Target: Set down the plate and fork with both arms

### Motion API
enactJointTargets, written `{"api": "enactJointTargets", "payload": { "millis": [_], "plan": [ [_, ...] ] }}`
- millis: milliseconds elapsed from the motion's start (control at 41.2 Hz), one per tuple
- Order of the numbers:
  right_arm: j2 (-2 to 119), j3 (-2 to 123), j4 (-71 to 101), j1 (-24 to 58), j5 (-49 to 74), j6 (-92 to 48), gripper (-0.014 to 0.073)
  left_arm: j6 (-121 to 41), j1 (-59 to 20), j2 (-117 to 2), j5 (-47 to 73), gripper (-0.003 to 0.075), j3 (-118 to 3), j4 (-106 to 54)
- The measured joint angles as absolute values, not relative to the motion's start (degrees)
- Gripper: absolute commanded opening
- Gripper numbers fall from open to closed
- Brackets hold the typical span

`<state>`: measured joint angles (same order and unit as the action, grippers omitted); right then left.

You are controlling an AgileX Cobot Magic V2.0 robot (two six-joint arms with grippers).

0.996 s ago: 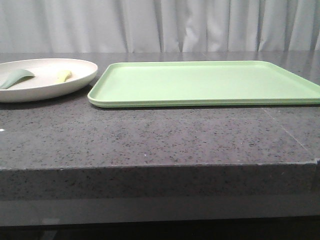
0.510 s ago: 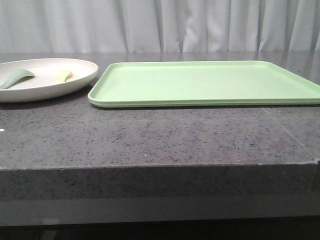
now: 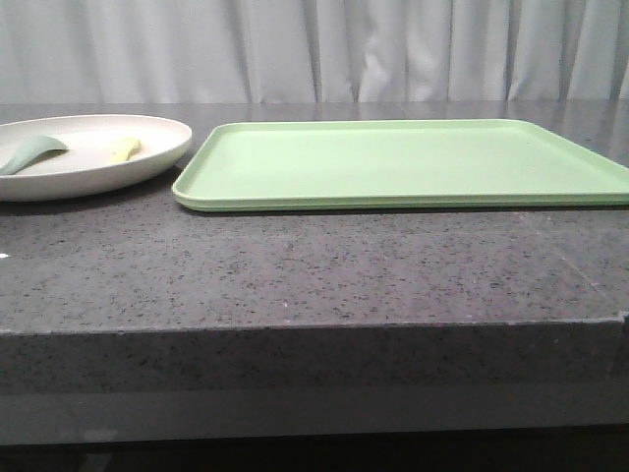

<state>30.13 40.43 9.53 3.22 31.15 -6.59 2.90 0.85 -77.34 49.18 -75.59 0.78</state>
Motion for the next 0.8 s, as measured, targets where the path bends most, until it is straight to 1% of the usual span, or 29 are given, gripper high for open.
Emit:
{"api": "enactJointTargets", "payload": {
  "millis": [97,219,461,801],
  "plan": [
    [30.13,40.43,9.53,3.22,31.15,-6.59,0.0552,2.90,1.49,-83.75,55.34,0.0599,-81.64,0.88],
    [30.13,40.43,9.53,3.22,31.15,-6.59,0.0552,1.97,3.36,-89.54,59.40,0.0599,-86.19,0.74],
    [30.13,40.43,9.53,3.22,31.15,-6.59,0.0552,-3.60,6.78,-96.23,59.97,0.0599,-88.16,-4.24],
    [30.13,40.43,9.53,3.22,31.15,-6.59,0.0552,-8.46,7.05,-102.97,59.25,0.0594,-88.28,-7.52]
  ]
}}
